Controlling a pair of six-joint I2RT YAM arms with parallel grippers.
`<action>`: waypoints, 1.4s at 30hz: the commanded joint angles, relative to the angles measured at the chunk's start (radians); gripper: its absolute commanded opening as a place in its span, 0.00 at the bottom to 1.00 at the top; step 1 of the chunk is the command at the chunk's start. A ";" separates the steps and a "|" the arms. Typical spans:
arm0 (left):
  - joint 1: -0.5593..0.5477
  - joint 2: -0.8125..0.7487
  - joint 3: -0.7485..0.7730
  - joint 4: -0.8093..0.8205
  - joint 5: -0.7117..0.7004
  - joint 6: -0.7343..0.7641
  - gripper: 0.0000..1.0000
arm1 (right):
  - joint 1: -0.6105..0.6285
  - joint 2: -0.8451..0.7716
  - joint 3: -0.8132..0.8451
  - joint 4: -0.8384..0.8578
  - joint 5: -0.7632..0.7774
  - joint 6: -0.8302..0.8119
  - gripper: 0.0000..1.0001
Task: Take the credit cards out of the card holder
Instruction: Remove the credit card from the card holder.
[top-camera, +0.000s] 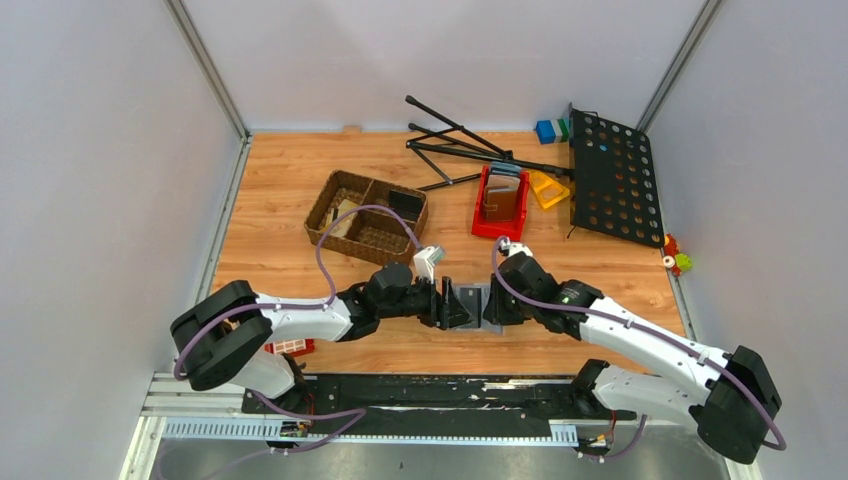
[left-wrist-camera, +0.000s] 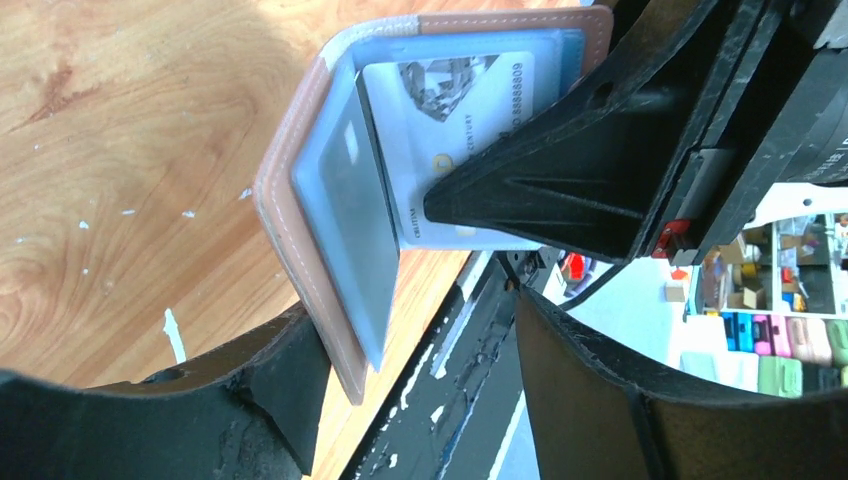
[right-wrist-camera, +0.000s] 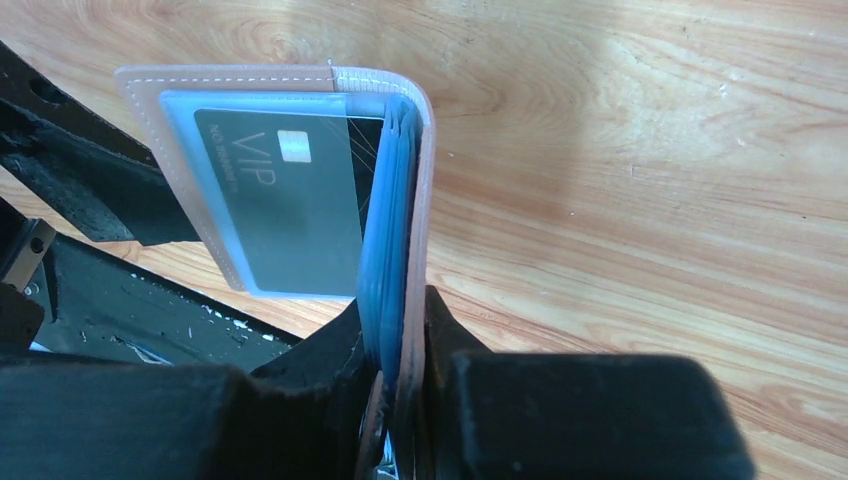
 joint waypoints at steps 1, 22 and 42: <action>0.011 0.013 -0.024 0.137 0.049 -0.040 0.70 | 0.003 -0.035 0.052 -0.008 0.024 -0.009 0.04; 0.107 -0.089 -0.126 0.123 0.057 -0.048 0.02 | -0.056 -0.172 -0.034 0.072 -0.111 -0.050 0.37; 0.146 -0.190 -0.162 0.184 0.151 -0.069 0.00 | -0.064 -0.225 -0.025 0.196 -0.321 -0.030 0.33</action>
